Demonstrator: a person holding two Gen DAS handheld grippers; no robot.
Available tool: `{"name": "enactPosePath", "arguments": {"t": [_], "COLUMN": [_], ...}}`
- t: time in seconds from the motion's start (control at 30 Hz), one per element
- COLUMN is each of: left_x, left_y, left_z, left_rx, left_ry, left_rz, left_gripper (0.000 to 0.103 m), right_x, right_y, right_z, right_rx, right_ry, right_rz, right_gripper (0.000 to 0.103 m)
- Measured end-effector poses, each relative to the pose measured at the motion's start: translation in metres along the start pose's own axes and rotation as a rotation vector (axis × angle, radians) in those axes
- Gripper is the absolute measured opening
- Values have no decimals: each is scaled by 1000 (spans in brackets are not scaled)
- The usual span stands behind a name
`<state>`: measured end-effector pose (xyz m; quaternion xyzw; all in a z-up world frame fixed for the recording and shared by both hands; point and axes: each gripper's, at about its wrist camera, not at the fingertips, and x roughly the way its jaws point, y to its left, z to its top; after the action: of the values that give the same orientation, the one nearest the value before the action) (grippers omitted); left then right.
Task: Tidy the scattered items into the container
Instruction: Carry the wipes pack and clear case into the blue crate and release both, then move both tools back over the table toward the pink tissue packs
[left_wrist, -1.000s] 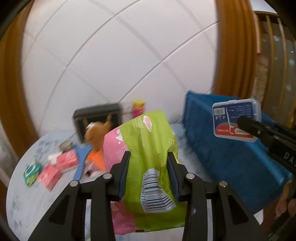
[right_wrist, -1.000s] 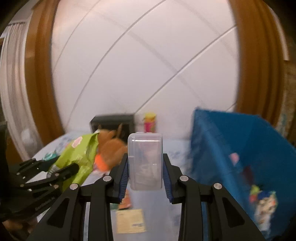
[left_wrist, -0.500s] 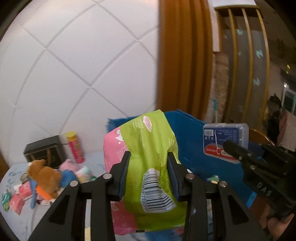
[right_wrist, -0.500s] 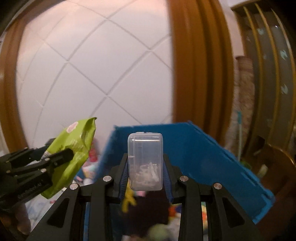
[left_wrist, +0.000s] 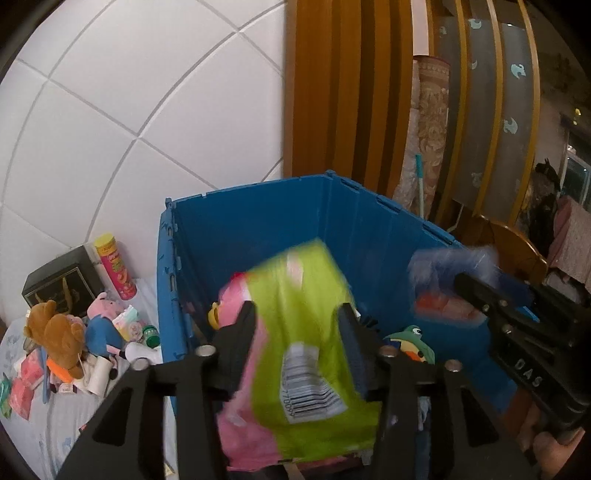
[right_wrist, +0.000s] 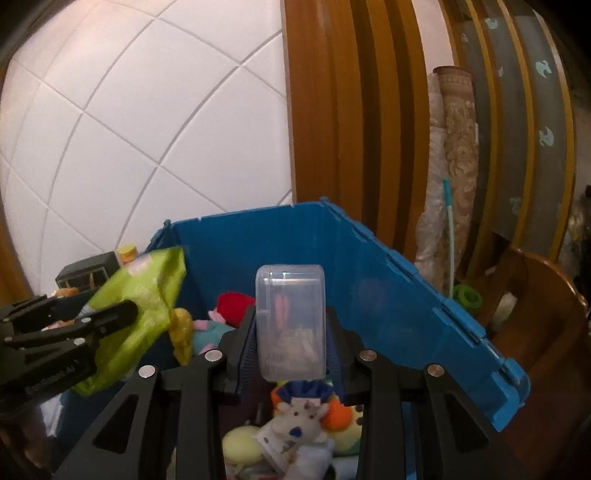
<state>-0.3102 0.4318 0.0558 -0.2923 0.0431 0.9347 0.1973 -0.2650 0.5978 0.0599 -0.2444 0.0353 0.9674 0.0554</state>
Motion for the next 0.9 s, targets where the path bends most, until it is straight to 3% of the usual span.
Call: {"name": "enactPosePath", "arguments": {"t": [0.03, 0.07, 0.1, 0.23, 0.3, 0.6, 0.9], "left_x": [-2, -3, -4, -4, -6, -13, -40], "left_y": [-1, -1, -1, 3, 5, 38, 102], "left_z": [0, -1, -1, -1, -2, -14, -37], "left_rx": [1, 2, 3, -1, 5, -27, -98], "left_ry": [-9, -18, -25, -26, -33, -28, -35], "left_rz": [8, 15, 22, 31, 41, 83, 128], "left_gripper": [78, 90, 93, 93, 93, 95, 95], "right_x": [2, 3, 4, 9, 9, 10, 4], "right_y": [-2, -4, -4, -6, -5, 16, 74], "right_z": [-1, -1, -3, -4, -6, -10, -11], "right_rx": [2, 5, 7, 12, 13, 1, -56], "right_ry": [3, 4, 4, 12, 13, 28, 14], "right_rz": [-9, -11, -14, -26, -32, -33, 14], "right_gripper": [54, 71, 83, 92, 103, 103, 103]}}
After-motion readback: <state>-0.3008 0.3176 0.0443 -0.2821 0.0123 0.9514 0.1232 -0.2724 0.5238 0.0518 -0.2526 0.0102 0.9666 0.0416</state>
